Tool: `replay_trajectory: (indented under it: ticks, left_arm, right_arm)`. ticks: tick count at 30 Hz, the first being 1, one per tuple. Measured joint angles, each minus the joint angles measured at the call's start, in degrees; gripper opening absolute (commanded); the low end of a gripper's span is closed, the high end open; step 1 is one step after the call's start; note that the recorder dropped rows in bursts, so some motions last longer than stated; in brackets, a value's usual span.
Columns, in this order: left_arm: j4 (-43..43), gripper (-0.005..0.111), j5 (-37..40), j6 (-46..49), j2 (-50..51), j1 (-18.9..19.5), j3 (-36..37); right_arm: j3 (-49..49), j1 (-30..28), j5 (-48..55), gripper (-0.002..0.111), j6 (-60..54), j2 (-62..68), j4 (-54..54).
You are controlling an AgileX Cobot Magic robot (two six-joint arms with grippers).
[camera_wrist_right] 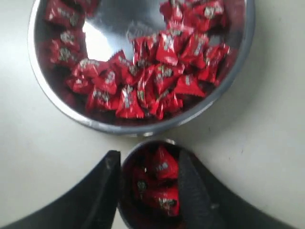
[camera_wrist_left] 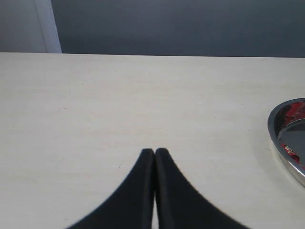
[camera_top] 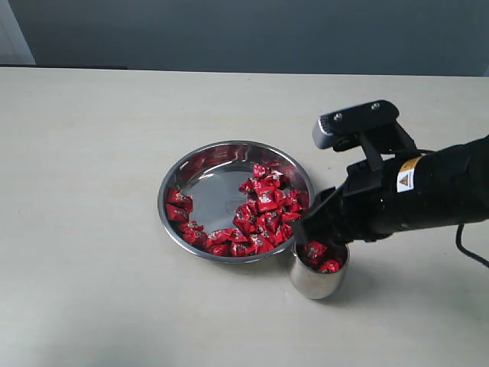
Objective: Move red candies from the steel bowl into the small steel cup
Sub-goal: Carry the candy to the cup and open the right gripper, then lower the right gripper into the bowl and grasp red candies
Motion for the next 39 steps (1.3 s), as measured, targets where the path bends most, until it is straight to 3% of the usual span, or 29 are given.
replay_trajectory:
  ticks: [5, 13, 28, 39]
  left_arm:
    - [0.00, 0.000, 0.00, 0.00, 0.00, 0.00, 0.00]
    - [0.00, 0.000, 0.00, 0.00, 0.00, 0.00, 0.00]
    - [0.00, 0.000, 0.00, 0.00, 0.00, 0.00, 0.00]
    - [0.00, 0.000, 0.00, 0.00, 0.00, 0.00, 0.00]
  right_arm:
    - [-4.11, 0.00, -5.84, 0.039, -0.09, 1.20, -0.44]
    - [-15.81, 0.00, -6.67, 0.039, -1.41, 12.04, -2.86]
    - [-39.89, 0.00, 9.06, 0.039, -4.61, 38.30, -4.99]
    - [-42.25, 0.00, 10.87, 0.039, -4.82, 45.46, -7.04]
